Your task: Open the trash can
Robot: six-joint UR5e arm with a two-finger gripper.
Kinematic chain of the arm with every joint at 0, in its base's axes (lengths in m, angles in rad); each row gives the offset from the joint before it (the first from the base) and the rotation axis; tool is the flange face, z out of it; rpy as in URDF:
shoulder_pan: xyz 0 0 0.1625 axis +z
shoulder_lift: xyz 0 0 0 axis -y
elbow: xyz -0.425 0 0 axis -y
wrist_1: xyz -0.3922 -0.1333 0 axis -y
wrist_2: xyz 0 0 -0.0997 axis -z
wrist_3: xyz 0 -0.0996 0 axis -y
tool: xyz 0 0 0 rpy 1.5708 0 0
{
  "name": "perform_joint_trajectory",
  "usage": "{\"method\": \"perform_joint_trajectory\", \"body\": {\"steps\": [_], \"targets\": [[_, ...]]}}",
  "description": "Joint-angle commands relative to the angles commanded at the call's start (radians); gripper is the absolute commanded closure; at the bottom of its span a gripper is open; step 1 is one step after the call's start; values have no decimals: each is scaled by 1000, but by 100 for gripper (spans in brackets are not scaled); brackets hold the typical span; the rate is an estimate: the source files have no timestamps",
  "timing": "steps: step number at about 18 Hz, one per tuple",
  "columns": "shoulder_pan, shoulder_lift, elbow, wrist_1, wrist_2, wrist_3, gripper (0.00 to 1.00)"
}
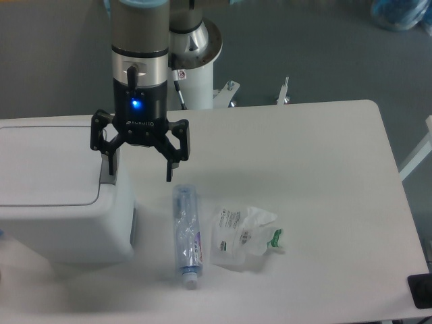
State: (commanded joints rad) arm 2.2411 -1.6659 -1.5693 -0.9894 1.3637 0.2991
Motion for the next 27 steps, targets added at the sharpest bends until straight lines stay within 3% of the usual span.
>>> {"method": "perform_joint_trajectory", "body": {"steps": [11,27], "targets": [[-8,6,-43,6,2,5,0],[-8,5,-54,6,3,5,0]]}}
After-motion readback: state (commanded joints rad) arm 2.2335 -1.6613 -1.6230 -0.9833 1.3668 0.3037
